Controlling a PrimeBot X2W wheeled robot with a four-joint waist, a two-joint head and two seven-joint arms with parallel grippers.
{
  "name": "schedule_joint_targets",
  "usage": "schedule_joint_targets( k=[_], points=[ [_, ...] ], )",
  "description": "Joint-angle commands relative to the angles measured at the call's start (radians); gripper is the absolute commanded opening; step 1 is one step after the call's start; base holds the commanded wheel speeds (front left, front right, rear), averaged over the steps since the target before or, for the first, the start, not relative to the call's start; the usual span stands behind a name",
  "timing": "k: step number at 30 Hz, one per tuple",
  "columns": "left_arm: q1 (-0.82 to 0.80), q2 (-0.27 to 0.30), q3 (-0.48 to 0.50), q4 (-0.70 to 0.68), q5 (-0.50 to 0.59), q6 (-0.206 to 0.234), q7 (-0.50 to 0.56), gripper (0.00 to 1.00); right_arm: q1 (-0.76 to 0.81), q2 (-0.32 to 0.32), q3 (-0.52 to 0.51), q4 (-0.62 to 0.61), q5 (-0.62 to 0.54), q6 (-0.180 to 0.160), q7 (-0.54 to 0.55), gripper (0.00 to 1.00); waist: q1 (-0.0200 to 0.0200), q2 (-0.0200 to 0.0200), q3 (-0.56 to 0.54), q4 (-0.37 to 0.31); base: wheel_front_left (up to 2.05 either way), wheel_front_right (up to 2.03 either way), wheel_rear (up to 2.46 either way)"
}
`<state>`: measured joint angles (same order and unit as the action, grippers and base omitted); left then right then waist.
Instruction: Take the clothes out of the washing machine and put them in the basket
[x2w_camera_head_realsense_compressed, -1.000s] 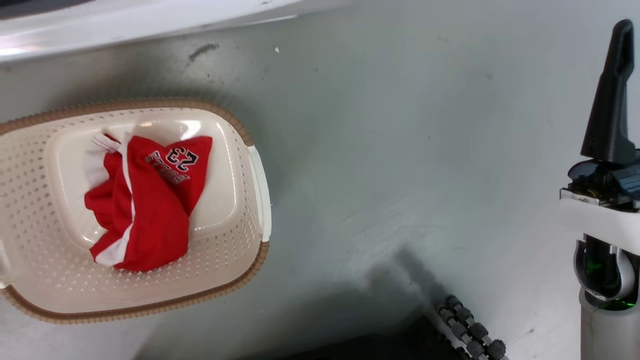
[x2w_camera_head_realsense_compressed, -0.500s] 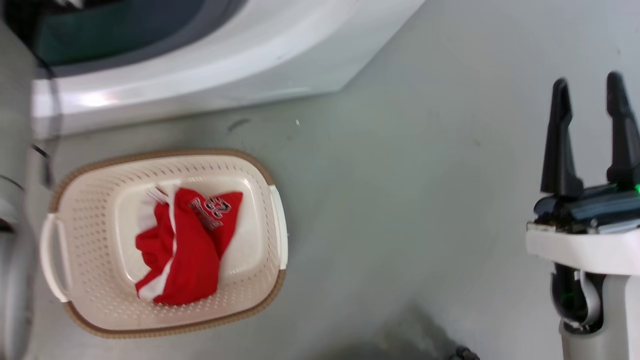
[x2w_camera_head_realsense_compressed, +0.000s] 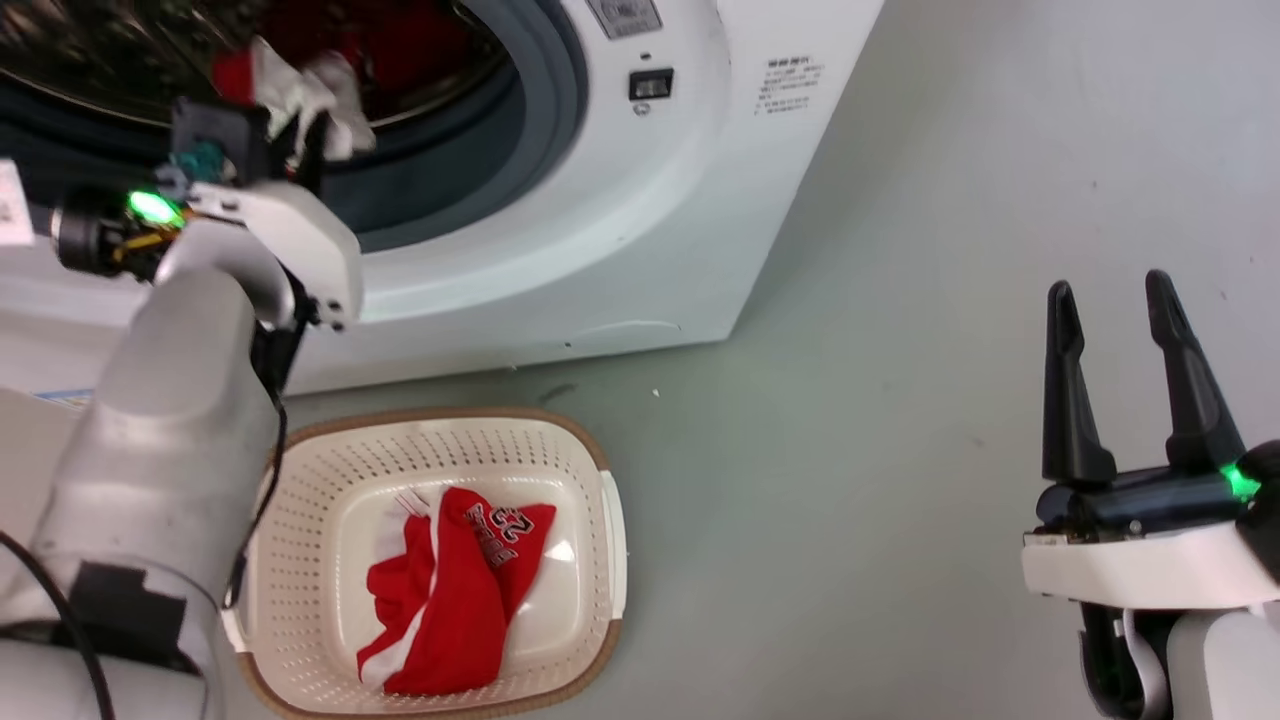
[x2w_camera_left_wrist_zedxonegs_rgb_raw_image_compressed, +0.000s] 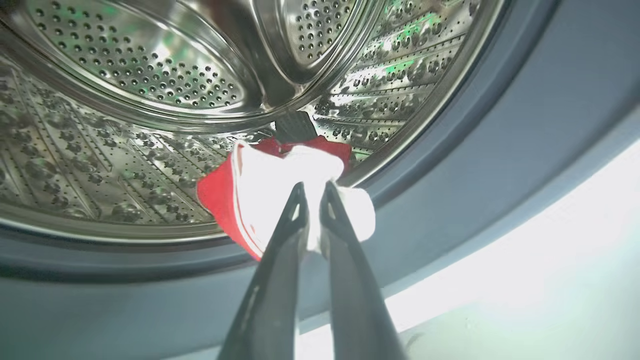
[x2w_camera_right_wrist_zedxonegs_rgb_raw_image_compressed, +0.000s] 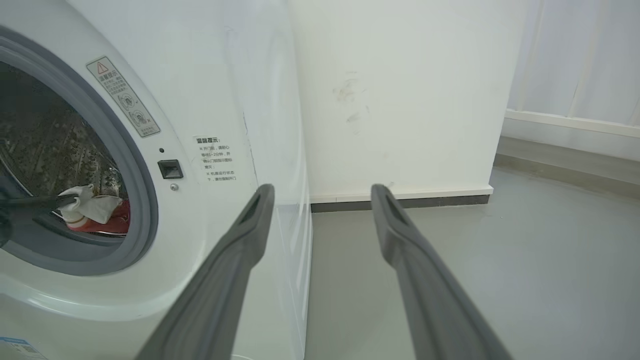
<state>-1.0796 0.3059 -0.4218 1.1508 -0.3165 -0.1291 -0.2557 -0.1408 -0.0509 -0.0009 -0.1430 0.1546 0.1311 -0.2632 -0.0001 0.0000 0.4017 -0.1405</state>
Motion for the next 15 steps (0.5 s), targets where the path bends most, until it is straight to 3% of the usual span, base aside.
schedule_joint_targets(
  k=[1,15],
  points=[
    [0.043,-0.002,-0.004,-0.030,-0.008,0.000,-0.007,0.00,0.021,0.001,0.001,0.005,-0.004,-0.001,-0.002,1.00,0.0001,0.0000,-0.064,0.037,0.00,0.00,0.00],
    [0.522,0.000,-0.022,-0.432,-0.010,0.038,-0.010,0.00,0.141,0.001,0.018,0.036,-0.025,-0.001,-0.002,1.00,0.0001,0.0000,-0.265,0.106,0.00,0.00,0.00]
  ],
)
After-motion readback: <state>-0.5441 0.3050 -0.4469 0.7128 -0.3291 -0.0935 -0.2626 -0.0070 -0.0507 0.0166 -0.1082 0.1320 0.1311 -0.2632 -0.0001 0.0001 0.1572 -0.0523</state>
